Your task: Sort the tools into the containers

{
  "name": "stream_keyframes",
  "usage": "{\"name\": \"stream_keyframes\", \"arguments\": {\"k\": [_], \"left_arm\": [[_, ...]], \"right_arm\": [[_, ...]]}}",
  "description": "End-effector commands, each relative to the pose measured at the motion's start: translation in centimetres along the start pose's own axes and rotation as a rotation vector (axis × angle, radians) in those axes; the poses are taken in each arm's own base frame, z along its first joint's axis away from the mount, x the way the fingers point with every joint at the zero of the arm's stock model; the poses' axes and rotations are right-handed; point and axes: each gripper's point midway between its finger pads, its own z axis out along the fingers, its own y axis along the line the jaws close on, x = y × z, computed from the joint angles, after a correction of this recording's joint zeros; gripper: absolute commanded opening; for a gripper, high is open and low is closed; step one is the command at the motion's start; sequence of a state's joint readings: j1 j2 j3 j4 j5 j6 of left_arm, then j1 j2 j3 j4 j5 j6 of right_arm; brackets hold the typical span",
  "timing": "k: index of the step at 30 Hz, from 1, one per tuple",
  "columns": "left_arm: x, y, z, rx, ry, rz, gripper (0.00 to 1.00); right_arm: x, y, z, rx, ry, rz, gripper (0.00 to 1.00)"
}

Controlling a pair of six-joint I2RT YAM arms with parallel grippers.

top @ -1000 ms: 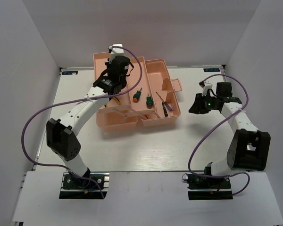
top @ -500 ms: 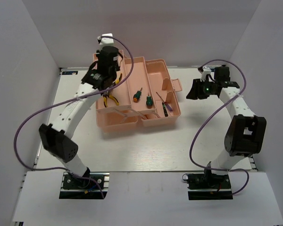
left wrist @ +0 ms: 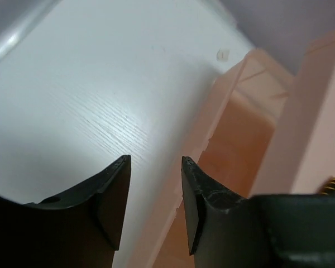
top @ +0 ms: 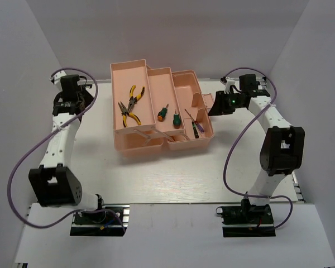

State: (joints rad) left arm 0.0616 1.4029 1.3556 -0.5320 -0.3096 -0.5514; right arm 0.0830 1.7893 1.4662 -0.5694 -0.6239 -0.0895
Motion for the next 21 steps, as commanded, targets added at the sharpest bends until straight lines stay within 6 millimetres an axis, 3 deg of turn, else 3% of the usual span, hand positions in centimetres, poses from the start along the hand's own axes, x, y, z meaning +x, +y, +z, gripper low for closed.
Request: {"name": "stream_keyframes", "arguments": {"k": [1,3,4,6,7,10,11,14,18,21], "left_arm": [[4.6,-1.3,1.9,0.139,0.219,-0.124,0.52],[5.8,-0.9,3.5,0.161,0.252,-0.16,0.53],[7.1,-1.4,3.6,0.203,0.298,-0.172,0.55],[7.1,-2.5,4.6,0.279,0.296,-0.174,0.58],[8.7,-2.7,5.2,0.306,0.348,-0.16,0.59],[9.4,-4.1,6.2,0.384,0.371,-0.091,0.6],[10.6,-3.9,6.8,0.386,0.404,-0.074,0.6],[11.1,-5.2,6.6,0.472,0.422,-0.025,0.6],[14.1,-4.8,6.3,0.527,0.489,-0.016,0.6],[15.0,-4.8,6.0,0.577,0.503,0.015,0.6]], "right_arm": [[-1.4,0.2,-0.5,0.004,-0.015,-0.023,0.49],[-1.6,0.0,-0.3,0.011,-0.016,-0.025,0.5],[-1.5,-0.2,-0.2,0.012,-0.011,-0.022,0.5],[-1.6,-0.2,0.1,0.012,-0.011,-0.023,0.52],[-1.5,-0.3,0.2,0.011,-0.002,-0.018,0.52],[-1.3,-0.3,0.6,0.008,0.016,-0.026,0.52],[-1.1,-0.2,0.8,0.003,0.029,-0.023,0.52],[-0.9,-0.1,1.3,-0.008,0.06,-0.045,0.52],[-1.4,-0.2,1.6,-0.014,0.08,-0.064,0.52],[-1.4,-0.2,1.7,-0.01,0.09,-0.078,0.52]]}}
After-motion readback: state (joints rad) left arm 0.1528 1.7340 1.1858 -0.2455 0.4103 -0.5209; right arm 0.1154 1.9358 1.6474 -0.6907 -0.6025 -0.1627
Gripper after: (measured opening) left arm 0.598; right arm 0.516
